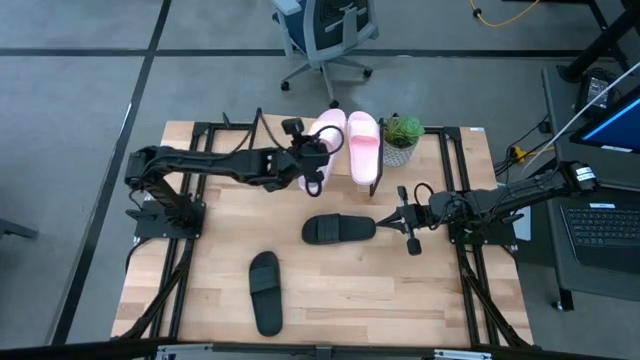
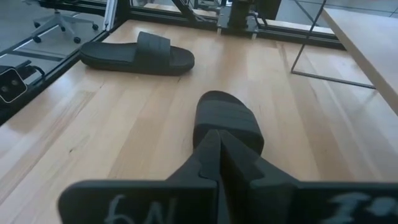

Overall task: Pick and place slides into the shelf
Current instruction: Put the pink slides on the shelf

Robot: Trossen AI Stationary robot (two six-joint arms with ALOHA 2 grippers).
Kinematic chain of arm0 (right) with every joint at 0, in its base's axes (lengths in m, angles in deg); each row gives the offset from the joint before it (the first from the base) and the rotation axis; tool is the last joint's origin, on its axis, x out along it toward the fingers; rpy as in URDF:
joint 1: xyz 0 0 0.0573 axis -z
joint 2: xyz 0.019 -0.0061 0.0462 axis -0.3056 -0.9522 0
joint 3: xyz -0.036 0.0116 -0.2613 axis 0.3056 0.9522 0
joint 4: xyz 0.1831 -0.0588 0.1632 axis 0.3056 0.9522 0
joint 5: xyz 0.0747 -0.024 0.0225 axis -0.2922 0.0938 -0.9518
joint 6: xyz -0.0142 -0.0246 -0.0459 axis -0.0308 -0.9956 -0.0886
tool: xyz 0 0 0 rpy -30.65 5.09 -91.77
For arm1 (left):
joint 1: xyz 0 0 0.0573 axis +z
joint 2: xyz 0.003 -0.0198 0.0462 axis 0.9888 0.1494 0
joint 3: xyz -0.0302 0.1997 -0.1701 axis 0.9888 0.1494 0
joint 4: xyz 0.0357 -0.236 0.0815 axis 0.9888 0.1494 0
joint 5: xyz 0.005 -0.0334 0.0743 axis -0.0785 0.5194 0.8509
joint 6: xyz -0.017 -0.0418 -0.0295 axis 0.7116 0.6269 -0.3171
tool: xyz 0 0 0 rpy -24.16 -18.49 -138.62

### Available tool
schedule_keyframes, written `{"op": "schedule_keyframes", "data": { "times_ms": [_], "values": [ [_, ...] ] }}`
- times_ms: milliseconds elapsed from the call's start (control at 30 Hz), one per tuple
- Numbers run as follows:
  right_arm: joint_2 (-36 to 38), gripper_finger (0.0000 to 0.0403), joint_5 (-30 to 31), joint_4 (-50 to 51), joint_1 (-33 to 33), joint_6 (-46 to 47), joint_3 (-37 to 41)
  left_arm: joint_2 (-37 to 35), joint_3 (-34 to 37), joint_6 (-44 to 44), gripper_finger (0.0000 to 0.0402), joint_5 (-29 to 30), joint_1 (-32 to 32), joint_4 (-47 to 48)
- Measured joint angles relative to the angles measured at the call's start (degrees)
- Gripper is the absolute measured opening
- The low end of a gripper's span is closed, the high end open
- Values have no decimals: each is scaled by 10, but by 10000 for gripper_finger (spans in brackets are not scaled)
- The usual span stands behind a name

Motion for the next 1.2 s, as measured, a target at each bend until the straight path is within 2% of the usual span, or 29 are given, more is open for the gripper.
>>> {"op": "schedule_keyframes", "data": {
  "times_ms": [200,367,667,933,1200],
  "values": [
    [0,6,0,5,0,2,0,32,-71,44,1,2,10,51],
    [0,6,0,5,0,2,0,51,-96,68,1,9,15,74],
    [0,4,0,6,0,3,0,89,-97,64,1,44,22,69],
    [0,13,1,8,0,2,0,100,-97,86,1,26,39,70],
    [0,5,1,8,0,0,0,100,-97,97,1,11,51,73]
  ]
}}
